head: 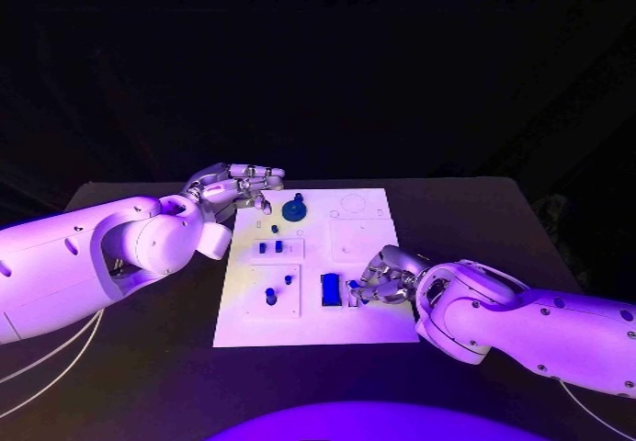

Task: Assemble the parts on the task board

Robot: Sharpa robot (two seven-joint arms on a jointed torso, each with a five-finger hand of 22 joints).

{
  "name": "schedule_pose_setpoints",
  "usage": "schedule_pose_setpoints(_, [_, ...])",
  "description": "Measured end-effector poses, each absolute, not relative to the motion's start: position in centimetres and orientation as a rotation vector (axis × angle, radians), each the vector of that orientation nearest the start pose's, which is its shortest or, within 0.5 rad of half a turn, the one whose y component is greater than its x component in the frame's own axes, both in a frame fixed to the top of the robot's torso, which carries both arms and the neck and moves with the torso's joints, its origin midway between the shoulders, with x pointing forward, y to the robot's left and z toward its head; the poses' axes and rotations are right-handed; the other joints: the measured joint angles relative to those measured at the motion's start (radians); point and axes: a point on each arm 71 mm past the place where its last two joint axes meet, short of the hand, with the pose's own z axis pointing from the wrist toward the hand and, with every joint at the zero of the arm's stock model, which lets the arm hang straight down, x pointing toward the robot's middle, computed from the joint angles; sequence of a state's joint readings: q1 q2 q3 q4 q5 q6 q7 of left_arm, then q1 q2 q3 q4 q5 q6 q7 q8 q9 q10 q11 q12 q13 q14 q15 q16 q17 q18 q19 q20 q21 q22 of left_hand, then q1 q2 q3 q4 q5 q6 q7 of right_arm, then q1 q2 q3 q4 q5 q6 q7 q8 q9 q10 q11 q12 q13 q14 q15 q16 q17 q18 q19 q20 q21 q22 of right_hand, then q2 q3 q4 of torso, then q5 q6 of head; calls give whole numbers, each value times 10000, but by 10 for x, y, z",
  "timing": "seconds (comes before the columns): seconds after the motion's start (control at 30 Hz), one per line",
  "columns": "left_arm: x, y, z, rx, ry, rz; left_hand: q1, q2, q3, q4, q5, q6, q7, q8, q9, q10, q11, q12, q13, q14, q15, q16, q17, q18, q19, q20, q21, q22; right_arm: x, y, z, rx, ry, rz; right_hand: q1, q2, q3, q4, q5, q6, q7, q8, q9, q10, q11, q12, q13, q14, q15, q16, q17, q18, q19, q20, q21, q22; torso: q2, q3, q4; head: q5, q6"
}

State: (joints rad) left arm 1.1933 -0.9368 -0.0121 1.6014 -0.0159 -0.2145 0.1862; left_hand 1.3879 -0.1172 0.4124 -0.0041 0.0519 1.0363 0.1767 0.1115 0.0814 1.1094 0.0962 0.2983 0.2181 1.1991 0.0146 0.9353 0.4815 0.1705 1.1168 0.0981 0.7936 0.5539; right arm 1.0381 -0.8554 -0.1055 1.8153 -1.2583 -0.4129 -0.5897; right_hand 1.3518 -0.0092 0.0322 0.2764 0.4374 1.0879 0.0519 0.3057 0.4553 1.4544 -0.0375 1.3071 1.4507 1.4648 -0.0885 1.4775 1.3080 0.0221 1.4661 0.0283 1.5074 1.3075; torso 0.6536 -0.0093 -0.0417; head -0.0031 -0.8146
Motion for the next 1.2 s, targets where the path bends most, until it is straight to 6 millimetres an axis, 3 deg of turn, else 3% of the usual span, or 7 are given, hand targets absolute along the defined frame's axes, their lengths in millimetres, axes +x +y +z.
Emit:
schedule_pose_setpoints(0.27, [473,225,-178,-11943,16306,-15178,0,0,0,0,0,0,0,0,0,0,0,0,0,0,0,0,0,-1,0,0,0,0,388,-151,-267,3262,20775,5614,-470,-11,-72,97,-144,83,26,118,300,72,1,100,-346,14,-14,40,-1,0,0,0,47,-1,6,3,-1,19,-2])
schedule_pose_setpoints(0.4, [473,225,-178,-11944,16310,-15178,0,0,0,0,0,0,0,0,0,0,0,0,1,0,0,0,1,0,0,0,0,0,389,-151,-268,3321,20821,5605,-720,21,-130,145,-156,412,-231,156,380,74,1,136,-454,14,-13,39,-1,-1,0,0,47,-1,7,4,-1,17,-16])
schedule_pose_setpoints(1.2, [473,226,-179,-11951,16337,-15160,0,0,0,0,0,0,0,0,1,0,0,0,2,0,0,0,-10,0,0,0,0,-11,386,-158,-267,3269,20804,5525,-1164,-109,-489,62,-490,362,-183,112,385,72,2,176,-1435,15,-11,39,-4,-1,0,0,47,5,-5,3,-1,44,-58])
